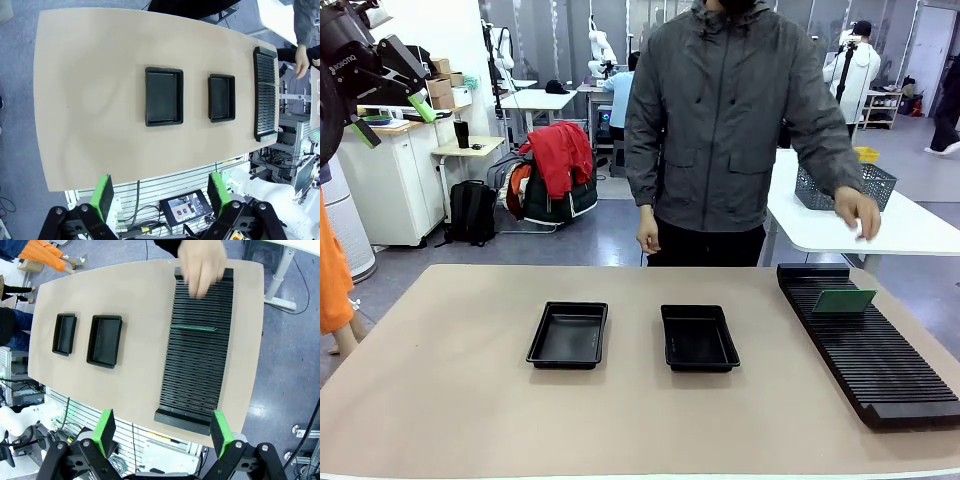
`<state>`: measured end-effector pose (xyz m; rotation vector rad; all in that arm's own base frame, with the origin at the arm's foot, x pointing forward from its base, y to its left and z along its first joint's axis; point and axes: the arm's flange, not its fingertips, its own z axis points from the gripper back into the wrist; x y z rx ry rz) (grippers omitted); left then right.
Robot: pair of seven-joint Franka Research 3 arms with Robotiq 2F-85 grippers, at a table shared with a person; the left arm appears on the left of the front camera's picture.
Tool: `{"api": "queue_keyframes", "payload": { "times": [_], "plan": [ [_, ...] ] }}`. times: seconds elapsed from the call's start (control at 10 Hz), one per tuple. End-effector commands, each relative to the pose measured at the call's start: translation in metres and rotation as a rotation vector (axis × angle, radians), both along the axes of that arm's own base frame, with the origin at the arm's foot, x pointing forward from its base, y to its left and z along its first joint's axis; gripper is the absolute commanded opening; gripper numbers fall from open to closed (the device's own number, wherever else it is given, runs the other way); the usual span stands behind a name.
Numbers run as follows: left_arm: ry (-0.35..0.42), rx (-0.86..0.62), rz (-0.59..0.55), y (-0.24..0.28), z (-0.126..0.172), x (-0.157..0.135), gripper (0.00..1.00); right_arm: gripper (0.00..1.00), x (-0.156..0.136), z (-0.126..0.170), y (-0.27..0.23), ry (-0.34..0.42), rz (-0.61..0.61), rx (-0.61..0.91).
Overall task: Inspect and transfer BCBs to ESD trays.
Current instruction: Pick up the Blank PCB from the PCB Rack and place it in the left ESD tray.
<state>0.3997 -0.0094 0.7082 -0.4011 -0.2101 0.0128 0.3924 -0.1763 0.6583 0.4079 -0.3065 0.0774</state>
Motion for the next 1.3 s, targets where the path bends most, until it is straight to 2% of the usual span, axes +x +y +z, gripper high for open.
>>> {"api": "queue_keyframes", "payload": {
  "times": [0.0, 0.5, 0.8, 1.0, 1.2],
  "plan": [
    [0.000, -0.002, 0.001, 0.001, 0.000, 0.000, 1.00, 1.00, -0.003, -0.001, 0.001, -0.001, 0.002, 0.002],
    [0.000, -0.002, 0.001, 0.001, 0.000, 0.000, 1.00, 1.00, 0.000, 0.000, 0.000, 0.000, 0.000, 0.000],
    [0.000, -0.002, 0.001, 0.001, 0.000, 0.000, 1.00, 1.00, 0.003, -0.003, 0.014, -0.055, 0.049, -0.092],
    [0.000, -0.002, 0.001, 0.001, 0.000, 0.000, 1.00, 1.00, 0.007, -0.009, 0.032, -0.092, 0.119, -0.186],
    [0.000, -0.002, 0.001, 0.001, 0.000, 0.000, 1.00, 1.00, 0.020, -0.024, 0.042, -0.184, 0.284, -0.313]
  ]
}}
